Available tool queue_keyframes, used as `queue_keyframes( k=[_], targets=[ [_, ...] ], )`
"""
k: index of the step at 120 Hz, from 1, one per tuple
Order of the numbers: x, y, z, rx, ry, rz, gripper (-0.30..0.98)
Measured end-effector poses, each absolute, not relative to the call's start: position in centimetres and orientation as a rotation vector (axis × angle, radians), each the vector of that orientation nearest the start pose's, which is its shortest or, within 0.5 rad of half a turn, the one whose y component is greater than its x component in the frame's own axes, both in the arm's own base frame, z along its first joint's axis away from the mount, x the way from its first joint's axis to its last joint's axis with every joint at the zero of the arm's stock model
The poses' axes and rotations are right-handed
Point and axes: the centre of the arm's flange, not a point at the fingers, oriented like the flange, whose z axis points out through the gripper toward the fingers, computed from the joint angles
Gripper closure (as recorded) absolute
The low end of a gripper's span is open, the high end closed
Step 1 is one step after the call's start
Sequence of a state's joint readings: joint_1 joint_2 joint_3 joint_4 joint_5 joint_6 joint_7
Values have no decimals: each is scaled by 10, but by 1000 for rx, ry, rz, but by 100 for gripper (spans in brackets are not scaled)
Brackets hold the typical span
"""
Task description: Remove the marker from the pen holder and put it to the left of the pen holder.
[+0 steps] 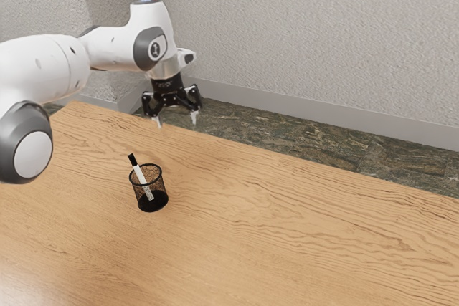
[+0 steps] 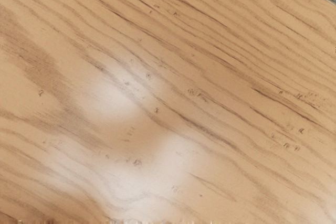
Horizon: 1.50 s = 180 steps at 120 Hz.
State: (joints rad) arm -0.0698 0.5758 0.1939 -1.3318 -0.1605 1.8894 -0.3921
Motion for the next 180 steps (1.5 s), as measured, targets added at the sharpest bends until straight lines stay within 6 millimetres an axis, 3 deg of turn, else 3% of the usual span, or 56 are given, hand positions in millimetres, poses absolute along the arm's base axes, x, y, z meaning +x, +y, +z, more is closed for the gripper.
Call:
queue_keyframes(
  k=[18,41,64,85,94,100,105,112,127,144,160,180],
  targets=[
    [712,45,411,-3046,-1012,72,0],
    [707,52,392,-2973,-1185,132,0],
    [695,88,373,-2859,-1354,158,0],
    [689,121,378,-2787,-1451,128,0],
    [686,145,381,-2758,-1512,114,0],
    [691,160,381,-2749,-1540,98,0],
    [707,166,377,-2748,-1532,75,0],
    [719,166,367,-2759,-1520,83,0],
    [727,163,344,-2786,-1508,149,0],
    [728,158,335,-2816,-1489,196,0],
    [709,149,329,-2822,-1482,257,0],
    [691,142,336,-2829,-1467,243,0]
  ],
)
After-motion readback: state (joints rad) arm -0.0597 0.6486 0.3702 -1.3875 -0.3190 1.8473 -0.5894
